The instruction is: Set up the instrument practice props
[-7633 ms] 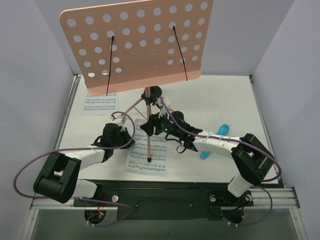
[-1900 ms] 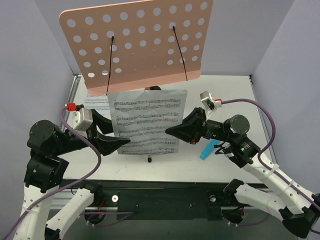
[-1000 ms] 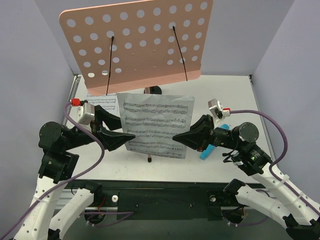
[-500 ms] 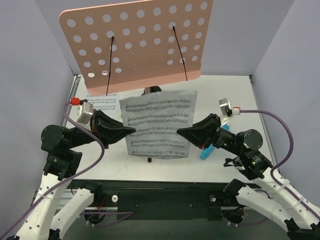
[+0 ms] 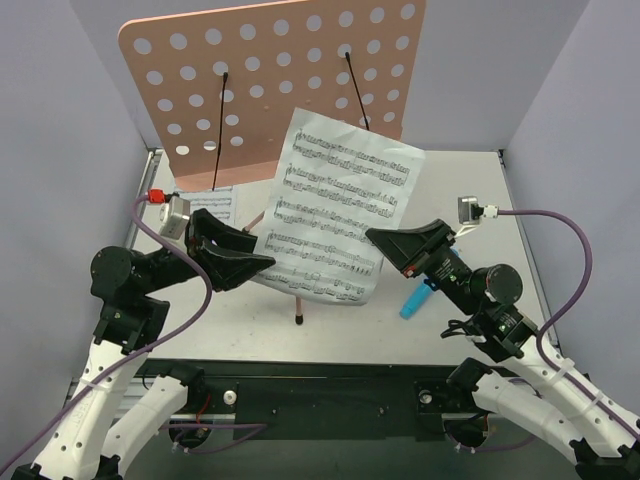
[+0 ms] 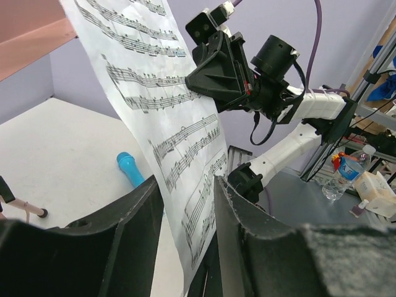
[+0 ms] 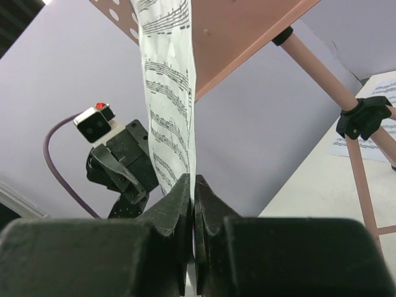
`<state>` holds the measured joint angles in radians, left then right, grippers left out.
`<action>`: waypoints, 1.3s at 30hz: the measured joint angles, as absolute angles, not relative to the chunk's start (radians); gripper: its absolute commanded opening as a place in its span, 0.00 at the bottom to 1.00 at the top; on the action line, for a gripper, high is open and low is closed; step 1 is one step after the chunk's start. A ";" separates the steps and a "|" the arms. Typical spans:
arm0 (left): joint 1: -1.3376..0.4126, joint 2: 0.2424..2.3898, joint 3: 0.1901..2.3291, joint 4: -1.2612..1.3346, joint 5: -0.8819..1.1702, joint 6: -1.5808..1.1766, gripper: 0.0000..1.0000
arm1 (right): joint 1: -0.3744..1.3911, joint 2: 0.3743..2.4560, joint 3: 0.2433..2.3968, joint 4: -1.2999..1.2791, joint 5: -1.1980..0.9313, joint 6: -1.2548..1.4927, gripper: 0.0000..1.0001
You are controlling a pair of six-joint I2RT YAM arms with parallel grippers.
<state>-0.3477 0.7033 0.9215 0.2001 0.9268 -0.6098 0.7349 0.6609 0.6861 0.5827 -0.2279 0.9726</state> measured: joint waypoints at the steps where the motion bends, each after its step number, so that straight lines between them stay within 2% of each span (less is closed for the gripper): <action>1: -0.348 0.704 0.921 0.200 0.924 -0.612 0.47 | 0.735 0.659 0.686 0.583 -0.220 0.982 0.00; 10: -0.356 0.703 0.914 0.207 0.913 -0.617 0.48 | 0.735 0.629 0.686 0.534 -0.062 1.151 0.00; 22: -0.360 0.702 0.911 0.207 0.910 -0.617 0.48 | 0.735 0.612 0.686 0.461 0.012 1.182 0.00; 30: -0.361 0.704 0.912 0.182 0.891 -0.592 0.48 | 0.735 0.622 0.790 0.297 -0.105 0.791 0.00; 36: -0.361 0.748 0.982 0.013 0.821 -0.490 0.47 | 0.735 0.590 0.839 0.241 -0.203 0.352 0.00; 39: -0.365 0.796 1.057 -0.069 0.789 -0.451 0.47 | 0.732 0.620 0.933 0.163 -0.249 0.173 0.00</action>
